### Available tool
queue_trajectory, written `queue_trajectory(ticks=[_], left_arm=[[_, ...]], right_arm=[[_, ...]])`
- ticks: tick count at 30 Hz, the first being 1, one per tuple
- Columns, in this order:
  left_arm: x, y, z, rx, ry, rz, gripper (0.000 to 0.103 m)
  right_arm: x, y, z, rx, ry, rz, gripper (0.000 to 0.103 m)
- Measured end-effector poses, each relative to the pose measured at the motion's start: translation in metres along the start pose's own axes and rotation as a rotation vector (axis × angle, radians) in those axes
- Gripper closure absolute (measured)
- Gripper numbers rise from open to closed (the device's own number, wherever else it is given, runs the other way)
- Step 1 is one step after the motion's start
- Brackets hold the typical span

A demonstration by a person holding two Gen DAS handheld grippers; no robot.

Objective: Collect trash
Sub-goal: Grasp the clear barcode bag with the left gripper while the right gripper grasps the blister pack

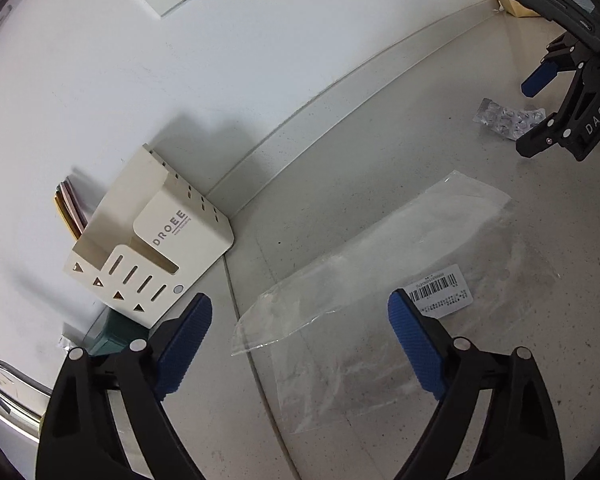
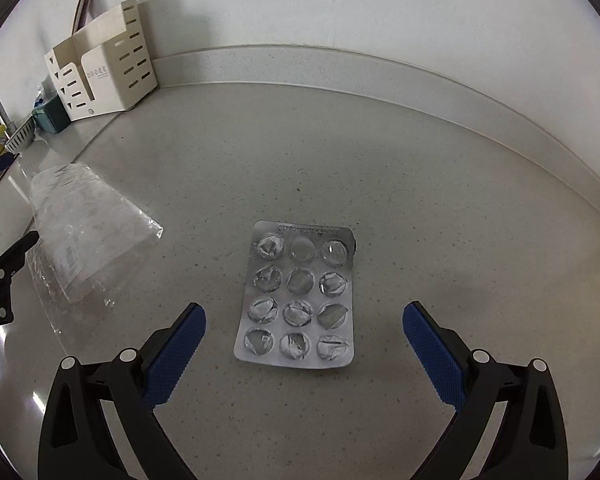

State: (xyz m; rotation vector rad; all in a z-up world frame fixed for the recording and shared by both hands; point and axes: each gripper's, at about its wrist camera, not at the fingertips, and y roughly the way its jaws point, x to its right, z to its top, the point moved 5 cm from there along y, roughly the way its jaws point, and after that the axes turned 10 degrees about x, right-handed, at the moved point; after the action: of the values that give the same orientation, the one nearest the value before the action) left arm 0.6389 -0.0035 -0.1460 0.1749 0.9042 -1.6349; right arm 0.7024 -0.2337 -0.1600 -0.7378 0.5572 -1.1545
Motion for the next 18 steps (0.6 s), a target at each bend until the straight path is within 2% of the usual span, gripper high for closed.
queue_trajectory(ticks=[4, 7, 9, 11, 12, 13, 14, 17, 18], left_arm=[[-0.002, 0.007, -0.003, -0.003, -0.023, -0.049, 0.022], [-0.003, 0.010, -0.007, -0.009, -0.014, -0.049, 0.043], [-0.001, 0.015, -0.009, -0.014, -0.004, -0.045, 0.052], [0.005, 0.018, -0.012, -0.028, 0.025, -0.049, 0.069], [0.007, 0.019, -0.013, -0.031, 0.031, -0.052, 0.073], [0.010, 0.019, -0.013, -0.028, 0.040, -0.055, 0.080], [0.011, 0.019, -0.013, -0.019, 0.050, -0.054, 0.088], [0.010, 0.017, -0.013, 0.005, 0.052, -0.054, 0.093], [0.008, 0.015, -0.013, 0.016, 0.038, -0.064, 0.094]], right_arm=[[-0.003, 0.006, 0.002, 0.004, 0.006, 0.001, 0.003], [-0.004, 0.011, 0.007, -0.005, 0.006, 0.011, 0.004], [-0.004, 0.013, 0.007, -0.015, 0.019, 0.020, 0.004], [-0.004, 0.014, 0.008, -0.016, 0.013, 0.024, 0.005], [-0.004, 0.014, 0.009, -0.019, 0.014, 0.025, 0.007], [-0.004, 0.014, 0.010, -0.019, 0.015, 0.027, 0.010], [-0.004, 0.014, 0.011, -0.017, 0.013, 0.029, 0.018], [-0.004, 0.011, 0.015, -0.019, 0.015, 0.041, 0.042], [-0.003, 0.010, 0.016, -0.023, 0.015, 0.041, 0.045]])
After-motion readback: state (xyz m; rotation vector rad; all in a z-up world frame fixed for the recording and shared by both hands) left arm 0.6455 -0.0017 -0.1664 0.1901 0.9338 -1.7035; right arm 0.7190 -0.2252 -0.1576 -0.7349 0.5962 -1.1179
